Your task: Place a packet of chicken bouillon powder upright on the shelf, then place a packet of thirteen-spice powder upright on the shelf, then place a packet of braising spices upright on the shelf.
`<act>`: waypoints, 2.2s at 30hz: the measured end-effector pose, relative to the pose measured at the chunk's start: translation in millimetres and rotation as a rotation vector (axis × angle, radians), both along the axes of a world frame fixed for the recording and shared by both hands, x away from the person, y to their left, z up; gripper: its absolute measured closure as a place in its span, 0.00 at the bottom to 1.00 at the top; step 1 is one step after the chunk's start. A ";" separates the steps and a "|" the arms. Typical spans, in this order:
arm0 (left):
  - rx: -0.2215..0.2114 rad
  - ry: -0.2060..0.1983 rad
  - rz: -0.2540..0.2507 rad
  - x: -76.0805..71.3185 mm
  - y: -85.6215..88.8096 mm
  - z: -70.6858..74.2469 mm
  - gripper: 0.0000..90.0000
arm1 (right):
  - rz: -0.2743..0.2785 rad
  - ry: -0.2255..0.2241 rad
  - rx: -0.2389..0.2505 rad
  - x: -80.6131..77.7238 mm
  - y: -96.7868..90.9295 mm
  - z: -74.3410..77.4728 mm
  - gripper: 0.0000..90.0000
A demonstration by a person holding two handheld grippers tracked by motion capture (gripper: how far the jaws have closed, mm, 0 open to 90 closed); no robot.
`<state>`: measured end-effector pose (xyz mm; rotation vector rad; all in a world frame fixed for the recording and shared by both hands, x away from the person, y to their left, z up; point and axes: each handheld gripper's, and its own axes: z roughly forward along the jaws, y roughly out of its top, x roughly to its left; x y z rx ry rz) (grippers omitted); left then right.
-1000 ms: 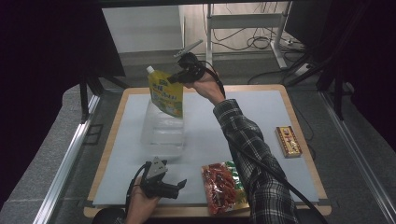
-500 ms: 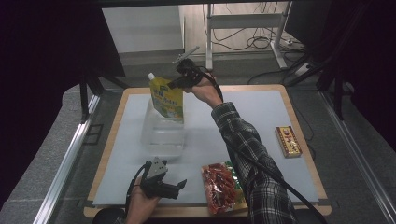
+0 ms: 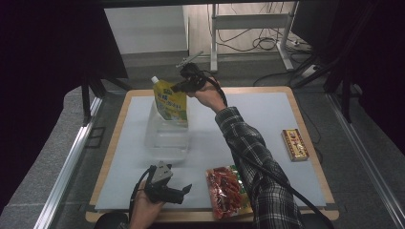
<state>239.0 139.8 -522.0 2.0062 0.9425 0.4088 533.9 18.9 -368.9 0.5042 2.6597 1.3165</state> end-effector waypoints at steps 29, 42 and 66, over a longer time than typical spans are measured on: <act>0.004 0.003 -0.004 0.0 -2.8 -1.0 0.00 | -0.062 -0.085 -0.037 -12.8 -7.9 7.4 0.39; 0.004 0.004 -0.002 0.2 -3.2 -1.7 0.00 | -0.083 -0.073 -0.046 -15.8 -25.2 6.2 0.26; -0.020 0.018 0.002 0.1 -3.0 -1.0 0.00 | -0.045 -0.064 -0.034 -42.4 -44.5 4.2 0.13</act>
